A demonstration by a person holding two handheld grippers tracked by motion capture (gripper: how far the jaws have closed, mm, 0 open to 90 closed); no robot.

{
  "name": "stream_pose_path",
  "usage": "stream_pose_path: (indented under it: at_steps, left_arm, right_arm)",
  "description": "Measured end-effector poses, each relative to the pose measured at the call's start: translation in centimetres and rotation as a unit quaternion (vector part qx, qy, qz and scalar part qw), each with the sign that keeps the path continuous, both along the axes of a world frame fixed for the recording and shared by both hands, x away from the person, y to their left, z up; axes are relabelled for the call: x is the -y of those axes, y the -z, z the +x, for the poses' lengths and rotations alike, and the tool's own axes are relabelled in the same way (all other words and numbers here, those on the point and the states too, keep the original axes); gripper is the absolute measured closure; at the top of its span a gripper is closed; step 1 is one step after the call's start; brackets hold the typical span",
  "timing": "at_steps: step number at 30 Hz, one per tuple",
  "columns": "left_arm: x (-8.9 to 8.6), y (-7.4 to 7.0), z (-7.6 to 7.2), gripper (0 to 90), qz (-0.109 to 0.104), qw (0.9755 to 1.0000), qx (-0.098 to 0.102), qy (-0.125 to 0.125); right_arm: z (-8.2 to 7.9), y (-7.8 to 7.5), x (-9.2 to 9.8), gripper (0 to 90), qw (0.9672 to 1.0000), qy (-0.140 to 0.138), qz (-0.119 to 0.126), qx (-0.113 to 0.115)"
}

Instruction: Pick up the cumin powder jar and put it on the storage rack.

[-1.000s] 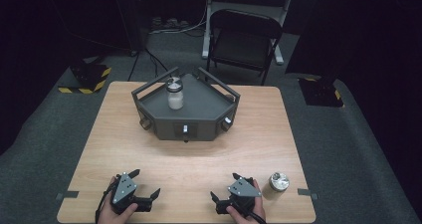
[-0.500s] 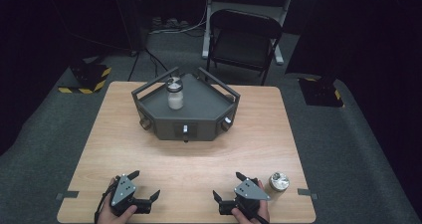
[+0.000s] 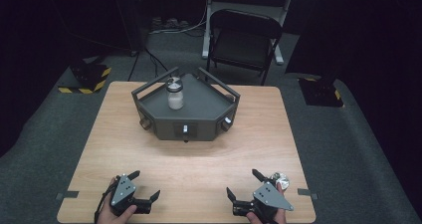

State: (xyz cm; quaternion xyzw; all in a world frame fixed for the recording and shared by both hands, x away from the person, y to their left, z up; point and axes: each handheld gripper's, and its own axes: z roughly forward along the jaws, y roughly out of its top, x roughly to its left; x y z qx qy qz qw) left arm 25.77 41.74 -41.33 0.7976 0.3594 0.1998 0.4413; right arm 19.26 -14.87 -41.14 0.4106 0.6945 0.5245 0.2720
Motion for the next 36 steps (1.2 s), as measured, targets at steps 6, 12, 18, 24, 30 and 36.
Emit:
stream_pose_path:
  at_steps: [6, 12, 18, 24, 30, 36]
  left_arm:
    - [-0.1, -0.1, 0.3, 0.7, -0.003, 1.0, -0.008, 0.0]
    - [0.0, -0.2, 0.5, 0.7, 0.0, 0.9999, -0.012, -0.002]
    - [-0.3, -0.3, 0.8, 0.7, -0.001, 0.9997, -0.021, -0.009]
    - [-0.5, -0.3, 1.1, 0.8, -0.002, 0.9996, -0.026, -0.013]
    - [0.2, -0.5, 1.0, 0.8, 0.017, 0.9997, -0.019, -0.004]
    - [0.3, -0.5, 1.0, 0.9, 0.016, 0.9997, -0.019, -0.002]
  right_arm:
    - [-1.0, -0.4, 1.2, 0.8, 0.9994, 0.033, -0.003, 0.01]
    - [-2.0, -0.4, 2.3, 0.7, 0.997, 0.076, -0.011, 0.007]
    - [-2.7, -0.1, 3.1, 0.6, 0.9933, 0.111, -0.031, 0.002]
    - [-2.9, 0.4, 3.6, 0.7, 0.9906, 0.133, -0.032, -0.007]
    - [-2.1, 1.2, 4.0, 0.7, 0.9887, 0.142, -0.028, -0.039]
    - [-1.9, 1.9, 4.5, 5.2, 0.9877, 0.146, -0.02, -0.052]
